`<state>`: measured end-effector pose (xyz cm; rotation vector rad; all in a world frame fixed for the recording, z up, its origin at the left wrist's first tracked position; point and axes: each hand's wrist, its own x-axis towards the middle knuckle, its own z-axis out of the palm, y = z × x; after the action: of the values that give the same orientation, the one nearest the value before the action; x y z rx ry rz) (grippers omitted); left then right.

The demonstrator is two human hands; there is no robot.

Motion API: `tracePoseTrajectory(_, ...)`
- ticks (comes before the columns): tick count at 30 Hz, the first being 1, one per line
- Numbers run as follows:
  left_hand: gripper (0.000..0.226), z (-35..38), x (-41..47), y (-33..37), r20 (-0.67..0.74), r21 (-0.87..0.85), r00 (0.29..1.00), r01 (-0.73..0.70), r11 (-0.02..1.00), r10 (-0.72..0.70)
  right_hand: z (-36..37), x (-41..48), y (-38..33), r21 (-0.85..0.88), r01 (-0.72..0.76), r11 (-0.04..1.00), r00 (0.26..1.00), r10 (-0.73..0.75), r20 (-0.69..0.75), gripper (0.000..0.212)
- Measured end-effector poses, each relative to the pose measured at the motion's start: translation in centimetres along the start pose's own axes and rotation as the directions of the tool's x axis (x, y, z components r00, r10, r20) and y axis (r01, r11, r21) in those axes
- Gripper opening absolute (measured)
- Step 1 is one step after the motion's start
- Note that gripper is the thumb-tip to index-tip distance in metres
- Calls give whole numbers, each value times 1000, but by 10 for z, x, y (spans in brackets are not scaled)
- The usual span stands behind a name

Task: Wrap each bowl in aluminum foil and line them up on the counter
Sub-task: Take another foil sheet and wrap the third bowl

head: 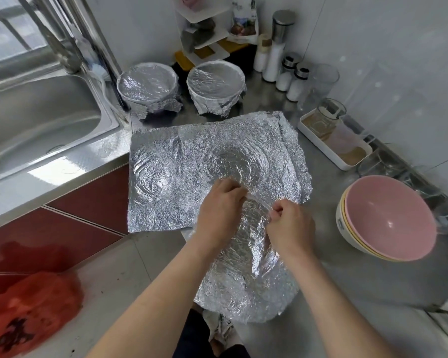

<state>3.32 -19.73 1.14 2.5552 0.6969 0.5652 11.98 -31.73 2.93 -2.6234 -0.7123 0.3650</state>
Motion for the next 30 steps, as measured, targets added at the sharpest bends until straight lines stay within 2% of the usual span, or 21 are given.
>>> tracePoseTrajectory(5, 16, 8, 1, -1, 28, 3, 999, 28, 1000, -28, -3, 1, 2, 29, 4, 1000, 999, -6, 42, 4)
tracePoseTrajectory(7, 16, 7, 3, 1, 26, 12, 999, 17, 1000, -18, -8, 2, 0, -19, 37, 999, 998, -36, 48, 14)
tracePoseTrajectory(11, 13, 8, 5, -1, 36, 26, 999, -7, 1000, 6, -12, 9, -11, -25, 170, 985, 985, -171, -28, 24)
tracePoseTrajectory(16, 14, 10, 6, -6, 43, 14, 999, -13, 1000, 12, 4, 25, -23, -32, 341, 940, 939, -338, 66, 24)
tracePoseTrajectory(23, 14, 4, 3, -11, 33, 58, 999, 36, 998, -38, 10, 29, -21, 14, 323, 946, 944, -323, 60, 11)
tracePoseTrajectory(30, 16, -4, 5, -8, 146, 26, 989, 25, 999, -28, 5, 21, -20, -15, 249, 968, 964, -246, 106, 9)
